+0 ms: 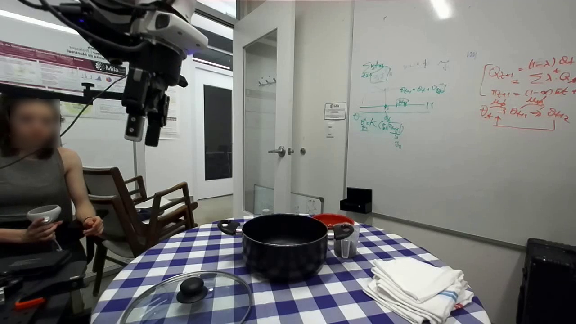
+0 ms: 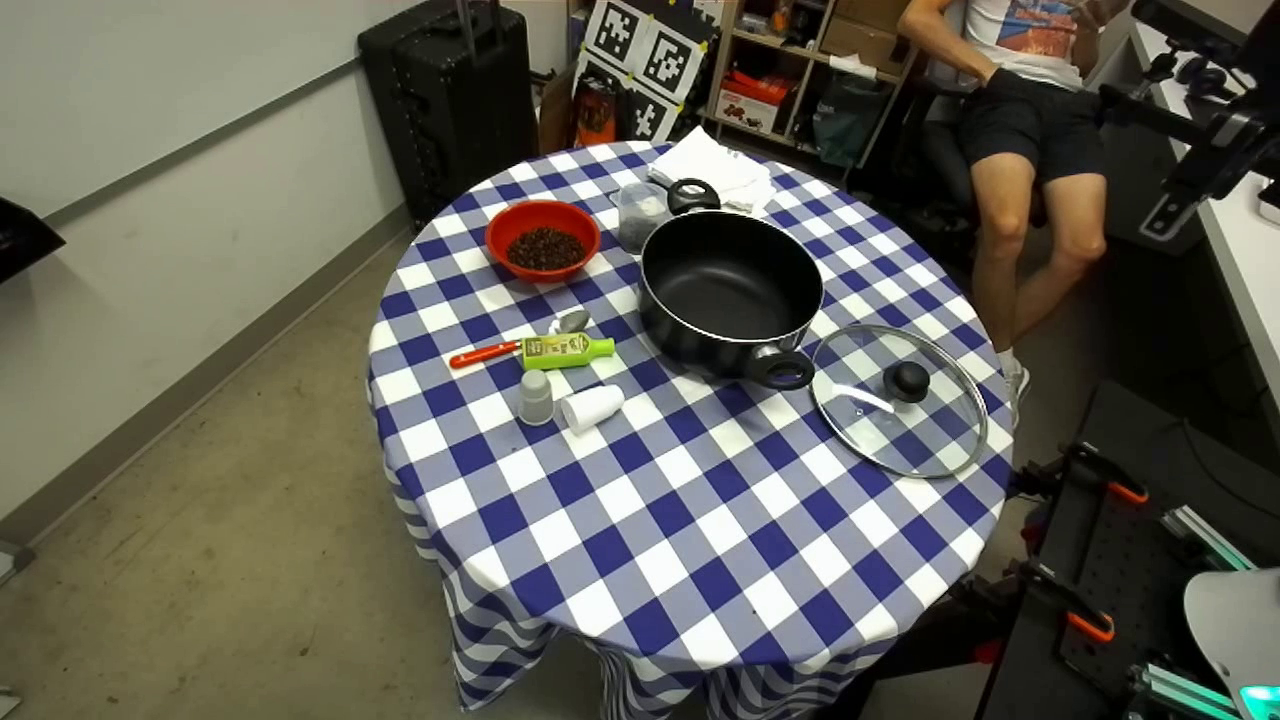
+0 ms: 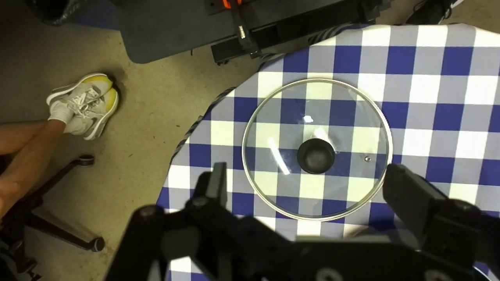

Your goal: Put the lid on the pot

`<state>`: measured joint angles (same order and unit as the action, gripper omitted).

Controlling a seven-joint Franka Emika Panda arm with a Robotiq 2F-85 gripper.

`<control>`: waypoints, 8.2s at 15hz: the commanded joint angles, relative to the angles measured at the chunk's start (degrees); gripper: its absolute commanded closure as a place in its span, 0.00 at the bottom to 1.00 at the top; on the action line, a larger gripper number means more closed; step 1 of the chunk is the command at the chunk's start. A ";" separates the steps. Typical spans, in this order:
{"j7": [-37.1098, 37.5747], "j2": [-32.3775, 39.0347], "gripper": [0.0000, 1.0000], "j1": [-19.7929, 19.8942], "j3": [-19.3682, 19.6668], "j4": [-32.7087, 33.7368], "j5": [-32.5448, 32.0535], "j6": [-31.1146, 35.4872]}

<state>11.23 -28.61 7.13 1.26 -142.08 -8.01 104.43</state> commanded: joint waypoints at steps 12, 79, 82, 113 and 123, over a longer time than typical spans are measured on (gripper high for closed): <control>5.04 14.79 0.00 -3.38 -1.35 -0.70 11.89 10.84; 9.49 47.20 0.00 -3.04 5.04 2.93 26.25 37.93; 8.79 47.50 0.13 -2.87 4.85 3.15 26.34 36.81; 12.34 28.72 0.75 -4.26 5.26 12.87 1.08 17.93; -2.30 43.58 0.75 -8.09 -1.29 36.16 1.30 7.59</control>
<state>14.40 7.97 -0.18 0.62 -116.16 -5.44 117.33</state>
